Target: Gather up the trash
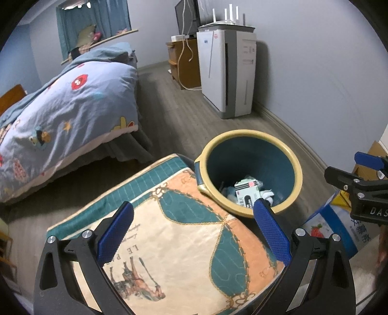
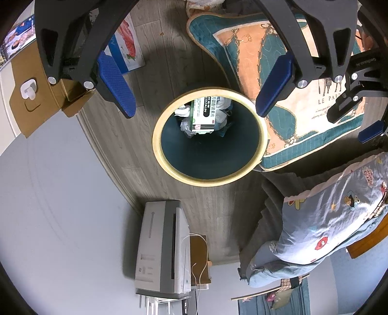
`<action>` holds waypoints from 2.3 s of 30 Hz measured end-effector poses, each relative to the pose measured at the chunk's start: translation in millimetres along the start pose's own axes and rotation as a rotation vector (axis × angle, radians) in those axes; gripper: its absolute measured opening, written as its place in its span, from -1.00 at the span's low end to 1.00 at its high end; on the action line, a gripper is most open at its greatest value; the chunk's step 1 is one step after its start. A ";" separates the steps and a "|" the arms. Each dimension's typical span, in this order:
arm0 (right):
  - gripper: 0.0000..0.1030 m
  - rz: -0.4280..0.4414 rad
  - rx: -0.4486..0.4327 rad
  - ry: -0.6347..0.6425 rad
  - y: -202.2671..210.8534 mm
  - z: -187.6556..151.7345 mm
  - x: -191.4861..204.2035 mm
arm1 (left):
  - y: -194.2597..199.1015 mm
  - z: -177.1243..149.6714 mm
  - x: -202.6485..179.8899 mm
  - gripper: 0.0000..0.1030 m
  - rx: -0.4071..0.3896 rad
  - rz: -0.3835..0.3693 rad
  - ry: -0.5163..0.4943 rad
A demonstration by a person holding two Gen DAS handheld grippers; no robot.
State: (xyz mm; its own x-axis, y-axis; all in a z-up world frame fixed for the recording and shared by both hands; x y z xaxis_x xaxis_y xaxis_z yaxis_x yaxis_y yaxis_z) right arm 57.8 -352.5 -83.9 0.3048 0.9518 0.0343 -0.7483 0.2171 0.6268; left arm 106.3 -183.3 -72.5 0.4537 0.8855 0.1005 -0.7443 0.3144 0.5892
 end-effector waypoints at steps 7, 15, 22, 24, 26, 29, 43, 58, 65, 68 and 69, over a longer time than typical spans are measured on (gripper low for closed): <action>0.89 -0.002 0.004 -0.002 -1.8 0.1 -1.1 | -0.7 -0.4 2.5 0.90 0.005 -0.001 0.014; 0.89 -0.003 0.006 -0.001 -2.4 0.1 -1.3 | -1.3 -0.8 2.2 0.90 0.008 -0.001 0.013; 0.89 -0.003 0.007 0.000 -2.4 -0.1 -1.3 | -1.7 -1.6 0.8 0.90 0.009 -0.003 0.011; 0.89 -0.003 0.004 -0.002 -1.9 0.4 -1.6 | -1.9 -1.0 0.4 0.90 0.008 -0.001 0.012; 0.89 -0.004 0.007 -0.001 -2.7 0.2 -1.6 | -2.1 -1.0 0.3 0.90 0.010 0.000 0.013; 0.89 -0.004 0.008 -0.001 -2.5 0.3 -1.8 | -2.3 -1.9 0.5 0.90 0.012 -0.001 0.015; 0.89 -0.006 0.009 -0.001 -2.3 -0.5 -1.5 | -2.2 -2.9 1.2 0.90 0.015 -0.002 0.013; 0.89 -0.006 0.013 0.000 -2.9 -0.8 -2.2 | -2.4 -3.5 1.0 0.90 0.016 -0.003 0.010; 0.89 -0.007 0.014 0.000 -3.3 -0.7 -2.6 | -2.6 -3.5 0.6 0.90 0.017 -0.003 0.009; 0.89 -0.007 0.016 0.000 -3.2 -1.3 -2.6 | -2.7 -3.2 0.3 0.90 0.016 -0.003 0.010; 0.89 -0.007 0.015 0.000 -3.1 -1.2 -2.6 | -2.5 -3.9 0.6 0.90 0.016 -0.003 0.009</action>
State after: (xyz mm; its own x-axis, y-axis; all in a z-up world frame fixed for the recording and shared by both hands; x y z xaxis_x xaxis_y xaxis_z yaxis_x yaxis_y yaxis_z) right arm 58.7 -355.3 -86.9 0.3099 0.9503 0.0302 -0.7374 0.2201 0.6386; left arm 106.5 -182.2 -77.0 0.4516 0.8875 0.0913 -0.7348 0.3119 0.6023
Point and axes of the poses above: each gripper's, at about its wrist camera, not at the fingertips, and y roughly against the way its jaws point, x to its left, z to its top, the point moved 8 cm from there along -y, roughly the way its jaws point, and after that the axes turned 12 degrees about -x, right-handed, at the moved point
